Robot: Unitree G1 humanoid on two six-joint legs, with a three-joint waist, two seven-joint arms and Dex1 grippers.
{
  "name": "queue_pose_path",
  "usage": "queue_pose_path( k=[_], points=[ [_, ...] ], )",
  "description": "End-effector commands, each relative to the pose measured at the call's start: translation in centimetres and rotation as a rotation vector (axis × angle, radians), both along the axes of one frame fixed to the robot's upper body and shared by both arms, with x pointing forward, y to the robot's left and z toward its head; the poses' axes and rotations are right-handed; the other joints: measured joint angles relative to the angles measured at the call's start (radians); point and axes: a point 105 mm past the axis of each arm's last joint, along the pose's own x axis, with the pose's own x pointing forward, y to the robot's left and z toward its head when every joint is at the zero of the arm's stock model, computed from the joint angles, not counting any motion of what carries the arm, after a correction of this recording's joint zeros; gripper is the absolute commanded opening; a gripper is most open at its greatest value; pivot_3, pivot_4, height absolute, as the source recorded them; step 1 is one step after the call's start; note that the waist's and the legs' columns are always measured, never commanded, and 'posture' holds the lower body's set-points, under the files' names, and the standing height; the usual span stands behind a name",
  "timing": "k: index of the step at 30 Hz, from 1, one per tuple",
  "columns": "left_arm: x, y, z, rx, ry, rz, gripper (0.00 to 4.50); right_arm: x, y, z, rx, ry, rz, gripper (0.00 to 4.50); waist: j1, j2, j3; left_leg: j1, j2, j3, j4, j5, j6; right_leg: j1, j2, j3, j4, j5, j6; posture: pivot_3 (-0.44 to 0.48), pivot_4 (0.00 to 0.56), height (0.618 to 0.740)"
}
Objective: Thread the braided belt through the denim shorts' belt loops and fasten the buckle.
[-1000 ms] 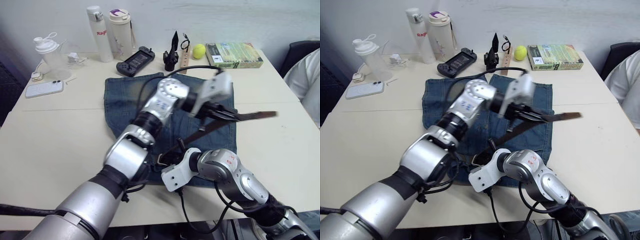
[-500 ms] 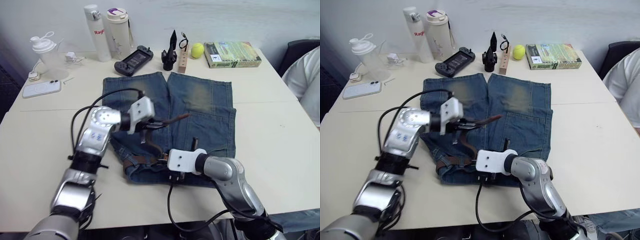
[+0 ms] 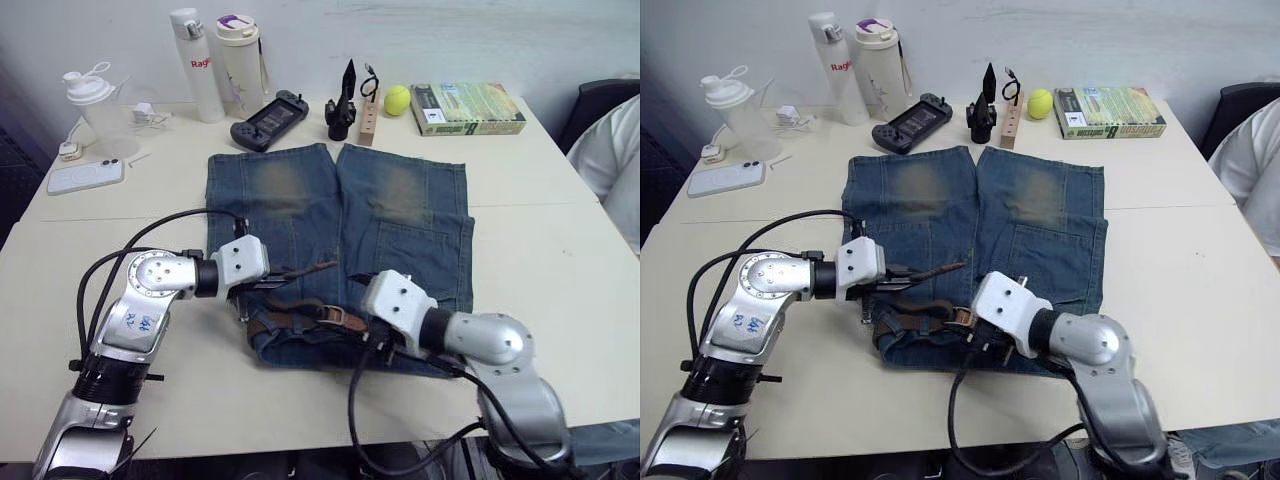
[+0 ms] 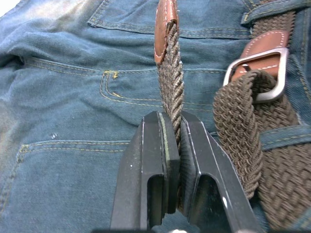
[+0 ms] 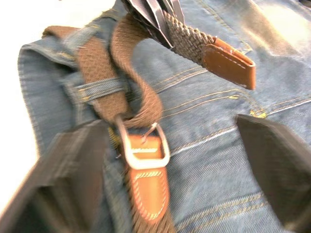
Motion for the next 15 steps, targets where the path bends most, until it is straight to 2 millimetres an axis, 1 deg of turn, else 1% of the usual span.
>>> queue_pose_path(
  k=[1,5,10,13,15],
  points=[
    [-0.5,0.1,1.7,-0.049,-0.049,0.003,0.00,-0.3,-0.4,-0.5,-0.029,-0.029,-0.022,4.42,-0.001,0.000,0.000,0.000,0.000,0.000,0.000,0.000,0.000,0.000,0.000,0.000,0.000,0.000,0.000,0.000,0.150,0.720],
    [-0.3,0.7,2.1,-0.064,-0.045,0.030,0.00,0.8,-0.7,-1.7,-0.043,-0.032,-0.108,4.42,-0.002,0.000,0.000,0.000,0.000,0.001,0.000,0.000,0.000,0.000,0.000,0.000,0.000,0.000,0.000,0.000,0.150,0.720],
    [0.2,1.7,2.4,-0.064,-0.045,0.075,0.00,1.2,-0.9,-2.5,-0.071,-0.040,-0.145,4.42,-0.001,0.000,0.000,0.000,0.000,0.001,0.000,0.000,0.000,-0.001,0.000,0.000,0.000,0.000,0.000,0.000,0.150,0.720],
    [0.6,2.2,2.7,-0.058,-0.053,0.094,0.00,1.6,-1.1,-2.4,-0.065,-0.056,-0.179,4.42,-0.001,0.000,0.000,0.000,0.000,0.001,0.000,0.000,0.000,-0.001,0.000,0.000,0.000,0.000,0.000,0.000,0.150,0.720],
    [0.5,2.2,2.5,-0.048,-0.048,0.091,0.00,1.9,-1.1,-2.2,-0.061,-0.066,-0.202,4.42,-0.001,0.000,0.000,0.000,0.000,0.001,0.000,0.000,0.000,-0.001,0.000,0.000,0.000,0.000,0.000,0.000,0.150,0.720]
  ],
)
